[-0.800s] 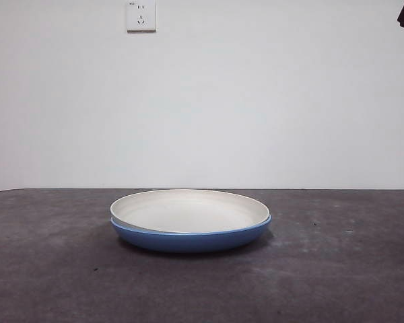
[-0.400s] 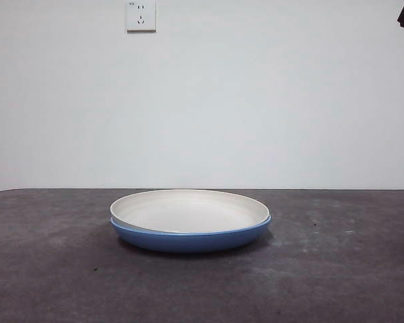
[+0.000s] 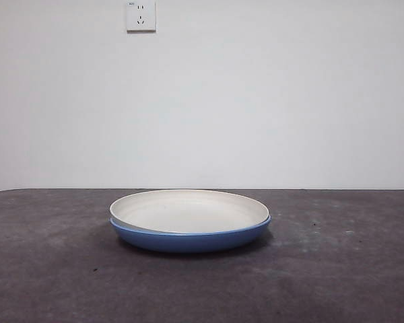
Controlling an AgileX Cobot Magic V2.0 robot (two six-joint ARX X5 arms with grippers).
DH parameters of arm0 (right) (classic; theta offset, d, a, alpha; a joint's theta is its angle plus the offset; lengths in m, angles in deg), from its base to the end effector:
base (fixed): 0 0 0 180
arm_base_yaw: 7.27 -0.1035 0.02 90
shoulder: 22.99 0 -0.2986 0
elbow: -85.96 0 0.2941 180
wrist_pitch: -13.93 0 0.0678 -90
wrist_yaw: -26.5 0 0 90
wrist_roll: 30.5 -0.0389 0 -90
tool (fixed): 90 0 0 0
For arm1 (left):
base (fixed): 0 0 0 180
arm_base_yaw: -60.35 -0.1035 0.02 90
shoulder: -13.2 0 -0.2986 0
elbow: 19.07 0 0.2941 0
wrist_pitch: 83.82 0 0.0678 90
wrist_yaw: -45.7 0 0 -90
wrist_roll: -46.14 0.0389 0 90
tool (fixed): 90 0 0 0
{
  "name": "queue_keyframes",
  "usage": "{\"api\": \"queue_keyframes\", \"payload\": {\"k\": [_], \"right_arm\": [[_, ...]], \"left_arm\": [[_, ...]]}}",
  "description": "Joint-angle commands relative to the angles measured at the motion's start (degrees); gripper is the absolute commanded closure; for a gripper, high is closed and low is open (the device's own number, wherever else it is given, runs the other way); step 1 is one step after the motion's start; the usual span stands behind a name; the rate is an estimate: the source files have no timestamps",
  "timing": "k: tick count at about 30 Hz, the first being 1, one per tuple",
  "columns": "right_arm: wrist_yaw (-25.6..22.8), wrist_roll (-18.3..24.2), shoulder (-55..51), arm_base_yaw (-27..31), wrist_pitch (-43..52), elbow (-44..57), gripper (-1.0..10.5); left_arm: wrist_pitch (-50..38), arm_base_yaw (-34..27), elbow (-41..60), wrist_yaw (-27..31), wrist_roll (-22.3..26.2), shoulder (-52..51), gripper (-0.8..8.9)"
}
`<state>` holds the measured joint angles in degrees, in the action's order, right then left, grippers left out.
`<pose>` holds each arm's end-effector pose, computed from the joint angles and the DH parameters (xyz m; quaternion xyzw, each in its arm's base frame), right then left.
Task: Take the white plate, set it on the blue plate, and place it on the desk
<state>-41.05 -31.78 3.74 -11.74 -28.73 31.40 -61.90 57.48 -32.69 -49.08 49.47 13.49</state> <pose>0.1122 0.0237 0.3486 0.0309 0.1300 0.2294 0.9641 0.1130 0.0024 0.1569 0.0240 0.0742 -0.0188 0.9968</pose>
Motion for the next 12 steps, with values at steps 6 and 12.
{"api": "queue_keyframes", "payload": {"k": [6,12], "right_arm": [[-1.27,0.85,-12.28,5.2,17.94,17.22,9.4],[-5.81,0.39,-19.89,5.79,27.17,29.14,9.4]], "left_arm": [[0.42,-0.11,1.18,-0.07,-0.37,-0.11,7.98],[0.42,-0.11,1.18,-0.07,-0.37,-0.11,7.98]]}}
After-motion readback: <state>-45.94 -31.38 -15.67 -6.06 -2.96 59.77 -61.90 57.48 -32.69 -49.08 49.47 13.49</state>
